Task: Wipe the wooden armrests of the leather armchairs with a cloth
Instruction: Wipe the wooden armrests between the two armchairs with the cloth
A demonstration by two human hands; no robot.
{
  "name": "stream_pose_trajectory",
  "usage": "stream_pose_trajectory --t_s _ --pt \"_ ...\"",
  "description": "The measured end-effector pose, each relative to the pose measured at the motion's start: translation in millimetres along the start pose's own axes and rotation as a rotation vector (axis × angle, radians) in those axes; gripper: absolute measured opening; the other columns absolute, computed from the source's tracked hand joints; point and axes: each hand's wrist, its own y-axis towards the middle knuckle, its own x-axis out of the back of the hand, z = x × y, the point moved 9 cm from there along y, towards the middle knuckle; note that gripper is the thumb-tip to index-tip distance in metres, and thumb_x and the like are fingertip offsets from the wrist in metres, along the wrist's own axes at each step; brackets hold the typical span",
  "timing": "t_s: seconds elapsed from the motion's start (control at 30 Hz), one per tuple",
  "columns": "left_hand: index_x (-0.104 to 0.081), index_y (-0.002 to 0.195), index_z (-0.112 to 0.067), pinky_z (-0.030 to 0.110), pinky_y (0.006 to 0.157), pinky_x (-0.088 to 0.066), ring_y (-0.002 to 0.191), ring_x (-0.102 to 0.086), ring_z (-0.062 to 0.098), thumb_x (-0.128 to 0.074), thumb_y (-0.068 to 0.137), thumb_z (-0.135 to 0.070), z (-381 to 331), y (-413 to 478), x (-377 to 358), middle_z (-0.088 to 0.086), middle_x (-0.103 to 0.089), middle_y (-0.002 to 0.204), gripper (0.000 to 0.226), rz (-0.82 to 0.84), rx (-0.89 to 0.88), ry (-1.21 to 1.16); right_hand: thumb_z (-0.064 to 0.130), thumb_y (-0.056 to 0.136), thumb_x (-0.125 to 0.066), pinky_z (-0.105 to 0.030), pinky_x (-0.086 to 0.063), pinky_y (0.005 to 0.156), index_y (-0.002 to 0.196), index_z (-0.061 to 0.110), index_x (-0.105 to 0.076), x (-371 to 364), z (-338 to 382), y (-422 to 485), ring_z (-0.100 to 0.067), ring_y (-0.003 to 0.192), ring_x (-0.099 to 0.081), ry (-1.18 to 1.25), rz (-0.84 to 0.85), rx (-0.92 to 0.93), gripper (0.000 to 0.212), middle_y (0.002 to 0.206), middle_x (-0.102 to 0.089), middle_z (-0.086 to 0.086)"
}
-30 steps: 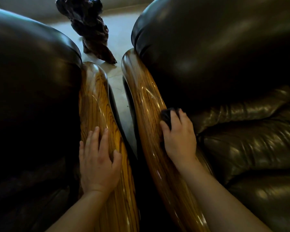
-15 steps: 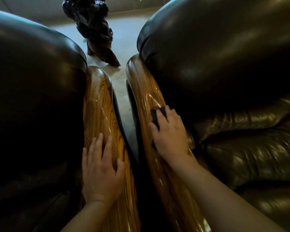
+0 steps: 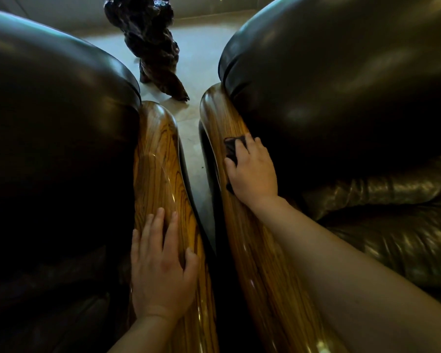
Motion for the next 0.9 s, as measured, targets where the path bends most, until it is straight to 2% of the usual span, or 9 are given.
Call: stream_pose_trajectory --t_s 0.2,0.37,0.47,0.57,0.63,0.7,0.77,0.83,0.9 --pt "-0.028 0.152 -0.022 0.051 0.12 -0.013 0.149 -0.015 0.02 -0.035 0.087 -0.044 -0.2 1.0 -0.4 0.006 -0.023 0.16 0.068 0.032 0.001 0.018 0.046 0.099 -0.041 -0.038 -0.021 0.122 0.148 0.025 -0.041 8.4 -8.8 -79.4 -0.012 0.149 -0.025 0.054 0.14 0.378 0.054 0.159 -0.035 0.004" --pt "-0.026 0.151 -0.026 0.049 0.12 -0.012 0.149 -0.013 0.018 -0.034 0.087 -0.045 2.1 1.5 -3.6 0.003 -0.022 0.16 0.067 0.032 0.016 0.027 0.044 0.1 -0.044 -0.043 -0.023 0.121 0.149 0.021 -0.041 10.9 -16.3 -4.0 -0.025 0.149 -0.023 0.064 0.103 0.094 0.054 0.161 -0.031 -0.003" --pt "-0.028 0.151 -0.023 0.05 0.12 -0.014 0.149 -0.016 0.019 -0.036 0.087 -0.043 0.7 -0.2 -3.0 0.005 -0.024 0.16 0.068 0.013 0.009 0.025 0.033 0.098 -0.052 -0.043 -0.039 0.107 0.135 0.021 -0.057 16.6 14.0 21.1 -0.028 0.127 -0.045 0.042 -0.019 0.108 0.039 0.141 -0.053 -0.005" --pt "-0.028 0.151 -0.023 0.05 0.12 -0.014 0.149 -0.016 0.02 -0.037 0.086 -0.042 3.0 1.8 -3.4 0.005 -0.024 0.159 0.068 0.006 -0.002 0.023 0.026 0.095 -0.059 -0.039 -0.049 0.098 0.124 0.023 -0.065 39.2 3.6 28.9 -0.013 0.109 -0.059 0.621 -0.001 0.089 0.029 0.118 -0.064 0.004" --pt "-0.029 0.15 -0.023 0.05 0.12 -0.014 0.149 -0.016 0.02 -0.037 0.087 -0.042 3.9 1.3 -5.4 0.005 -0.024 0.16 0.067 0.008 -0.006 0.032 0.031 0.095 -0.06 -0.044 -0.049 0.1 0.122 0.029 -0.065 44.3 -10.0 34.8 -0.012 0.111 -0.059 0.772 0.078 0.033 0.027 0.12 -0.061 0.007" --pt "-0.029 0.15 -0.023 0.05 0.12 -0.014 0.149 -0.016 0.02 -0.037 0.086 -0.042 2.9 0.7 -4.9 0.005 -0.024 0.16 0.067 0.008 -0.008 0.019 0.043 0.094 -0.058 -0.05 -0.041 0.108 0.128 0.036 -0.061 36.0 -14.9 27.9 -0.017 0.128 -0.048 0.511 0.161 0.086 0.034 0.136 -0.051 0.008" --pt "-0.029 0.151 -0.024 0.051 0.119 -0.015 0.149 -0.015 0.02 -0.038 0.086 -0.042 2.8 1.0 -4.3 0.005 -0.024 0.16 0.068 0.008 -0.005 0.016 0.051 0.092 -0.057 -0.051 -0.029 0.117 0.137 0.035 -0.053 19.7 1.9 5.1 -0.021 0.143 -0.031 0.201 0.205 0.281 0.048 0.151 -0.04 0.007" --pt "-0.03 0.151 -0.023 0.05 0.12 -0.014 0.149 -0.014 0.019 -0.038 0.086 -0.042 3.1 1.7 -4.7 0.005 -0.025 0.16 0.068 0.012 -0.003 0.021 0.055 0.092 -0.055 -0.047 -0.021 0.12 0.14 0.033 -0.052 3.7 22.2 -6.7 -0.026 0.149 -0.021 -0.062 0.157 0.51 0.054 0.156 -0.037 0.005" --pt "-0.031 0.15 -0.023 0.049 0.12 -0.013 0.149 -0.014 0.019 -0.039 0.085 -0.042 3.1 2.1 -4.8 0.005 -0.025 0.16 0.068 0.012 -0.006 0.025 0.06 0.092 -0.05 -0.045 -0.022 0.12 0.141 0.031 -0.053 0.1 28.0 17.8 -0.029 0.148 -0.024 -0.168 0.083 0.513 0.056 0.156 -0.039 0.003"
